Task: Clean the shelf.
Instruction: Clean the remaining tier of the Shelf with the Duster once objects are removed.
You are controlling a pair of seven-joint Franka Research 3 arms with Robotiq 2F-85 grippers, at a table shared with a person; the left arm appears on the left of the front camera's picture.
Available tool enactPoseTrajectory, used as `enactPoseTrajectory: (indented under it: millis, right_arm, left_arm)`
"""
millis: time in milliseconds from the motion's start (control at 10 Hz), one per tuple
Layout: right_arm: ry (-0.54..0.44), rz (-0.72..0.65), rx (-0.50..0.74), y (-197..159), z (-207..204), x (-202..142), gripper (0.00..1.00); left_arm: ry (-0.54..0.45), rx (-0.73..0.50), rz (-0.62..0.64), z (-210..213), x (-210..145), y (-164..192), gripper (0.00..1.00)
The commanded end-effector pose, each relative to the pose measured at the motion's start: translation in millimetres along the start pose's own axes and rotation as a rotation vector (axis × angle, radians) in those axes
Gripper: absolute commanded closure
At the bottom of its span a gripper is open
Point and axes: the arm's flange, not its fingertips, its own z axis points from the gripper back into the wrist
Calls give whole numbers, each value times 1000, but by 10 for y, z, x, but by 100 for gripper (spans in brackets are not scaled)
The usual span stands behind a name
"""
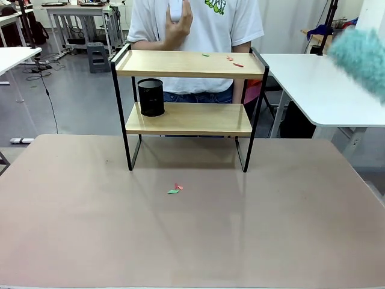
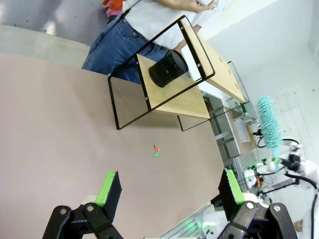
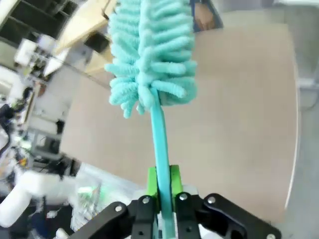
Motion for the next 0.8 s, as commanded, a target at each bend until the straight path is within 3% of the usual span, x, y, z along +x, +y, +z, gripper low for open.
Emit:
enactPoseTrajectory:
  millis: [0,200,300,700]
  right_arm:
    - [-47,36,-164,625,-368,447,88]
    - [75,132,-137,1106,-853,701,88]
    - [99,151,-133,1172,-1036,702,88]
    - [50,168,-141,1346,-933,529,88]
  left_arm:
    - [-13,-14,-18,-17,5,-12,0]
    - [-13,-14,-18,-17,5,-12,0]
    - [-13,-14,-18,-17,5,-12,0]
    - [-13,-14,-18,-17,5,-12,0]
